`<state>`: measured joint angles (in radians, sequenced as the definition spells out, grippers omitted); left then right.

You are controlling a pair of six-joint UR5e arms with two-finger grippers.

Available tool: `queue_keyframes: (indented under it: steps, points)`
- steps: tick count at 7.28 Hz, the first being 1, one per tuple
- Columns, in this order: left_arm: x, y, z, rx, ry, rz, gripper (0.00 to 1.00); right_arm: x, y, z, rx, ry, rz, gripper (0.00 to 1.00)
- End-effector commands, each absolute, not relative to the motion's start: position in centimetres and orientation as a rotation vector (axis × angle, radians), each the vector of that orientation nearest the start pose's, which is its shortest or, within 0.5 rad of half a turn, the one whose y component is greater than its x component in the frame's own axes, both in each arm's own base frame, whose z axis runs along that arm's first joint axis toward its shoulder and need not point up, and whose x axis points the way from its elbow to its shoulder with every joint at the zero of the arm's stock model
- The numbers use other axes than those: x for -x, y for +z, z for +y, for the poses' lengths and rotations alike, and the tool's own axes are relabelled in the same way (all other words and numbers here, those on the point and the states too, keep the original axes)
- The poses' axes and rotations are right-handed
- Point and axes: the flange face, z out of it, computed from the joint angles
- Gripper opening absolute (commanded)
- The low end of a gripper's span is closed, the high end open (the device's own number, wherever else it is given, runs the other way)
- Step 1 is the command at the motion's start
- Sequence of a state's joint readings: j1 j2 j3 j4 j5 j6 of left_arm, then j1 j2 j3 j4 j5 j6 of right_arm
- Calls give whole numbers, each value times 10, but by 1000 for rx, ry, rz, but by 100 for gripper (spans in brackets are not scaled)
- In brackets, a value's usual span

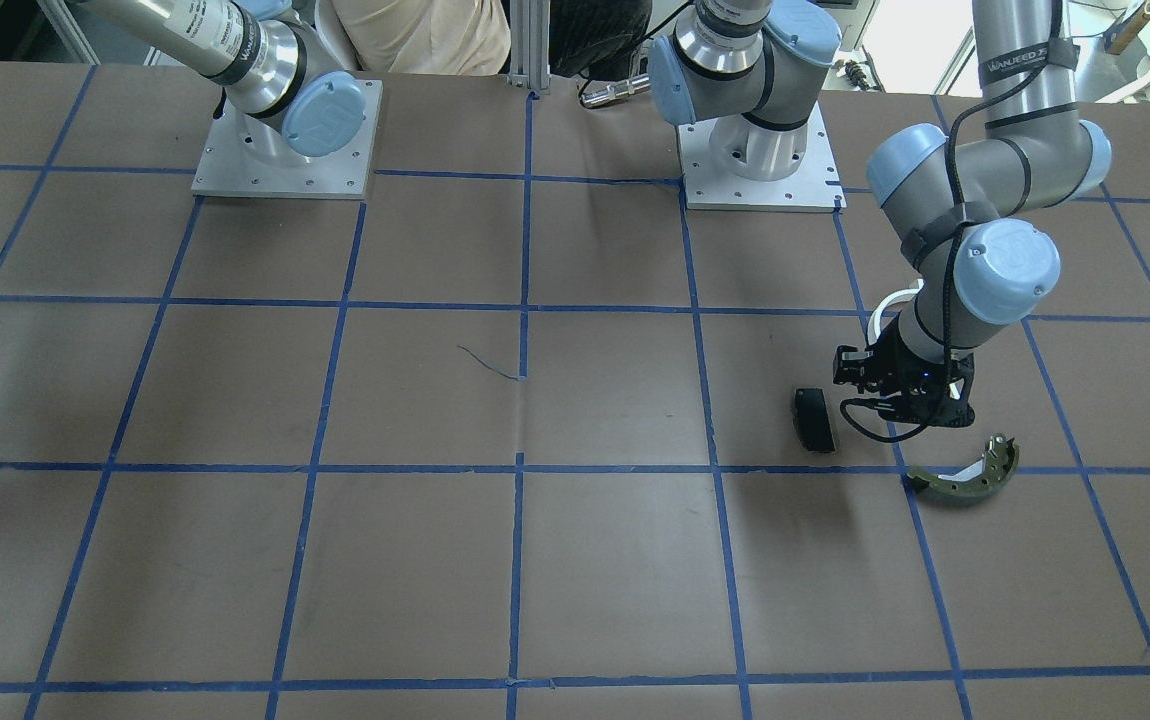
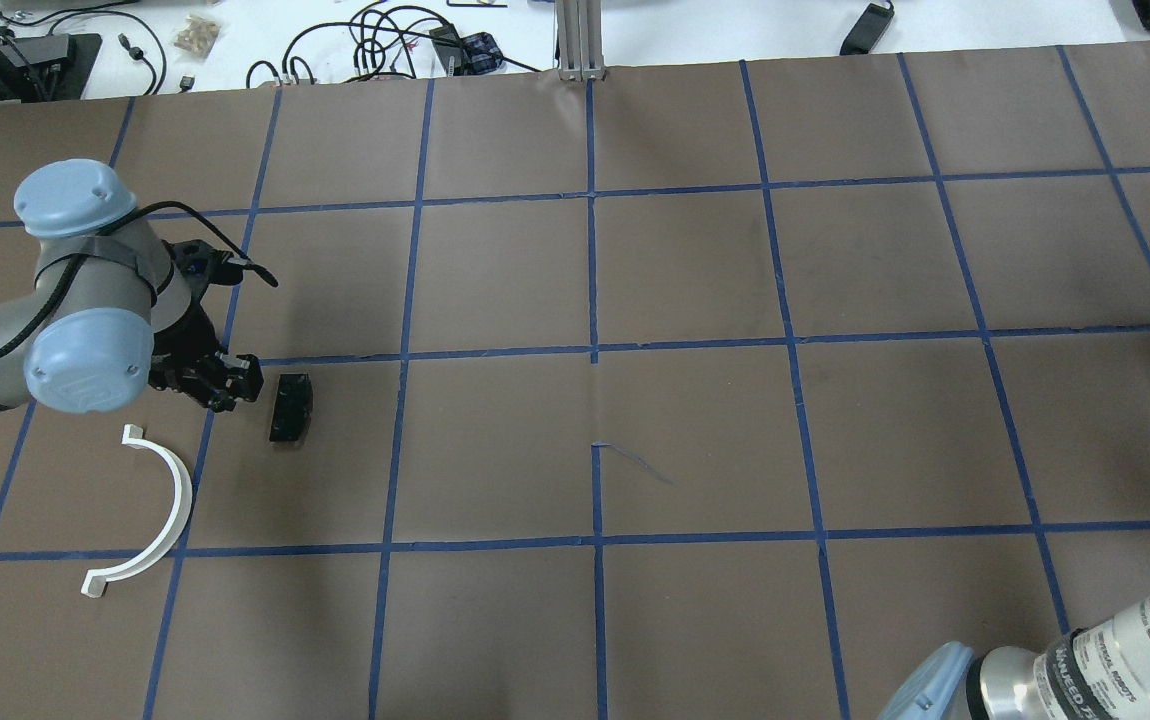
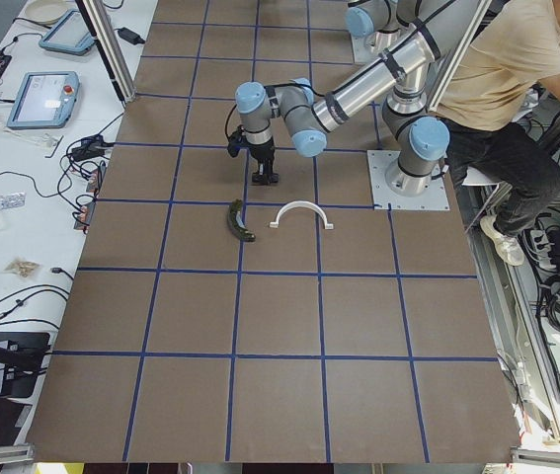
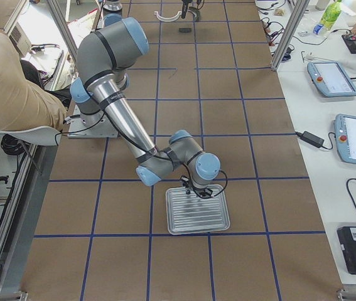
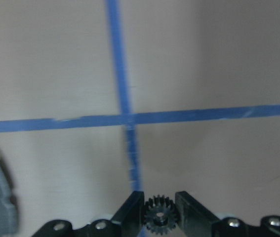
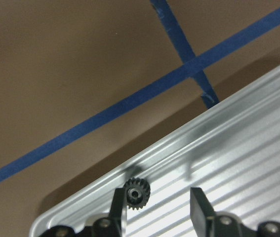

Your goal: Place bearing gear from tray to pile

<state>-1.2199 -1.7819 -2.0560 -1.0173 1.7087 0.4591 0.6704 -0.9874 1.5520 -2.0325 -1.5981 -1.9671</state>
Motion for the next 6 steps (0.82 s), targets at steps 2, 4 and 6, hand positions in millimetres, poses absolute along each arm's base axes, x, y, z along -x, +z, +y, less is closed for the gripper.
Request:
queue_keyframes:
  steps: [2, 4, 6]
  points:
    - [-68, 185, -463, -112, 366, 3119, 0, 425, 185, -501, 1537, 91, 2596, 53]
    - [-68, 185, -467, -102, 299, 3124, 0, 425, 185, -502, 1539, 91, 2596, 52]
    - [-65, 178, -460, -100, 260, 3118, 0, 426, 185, -500, 1533, 123, 2604, 16]
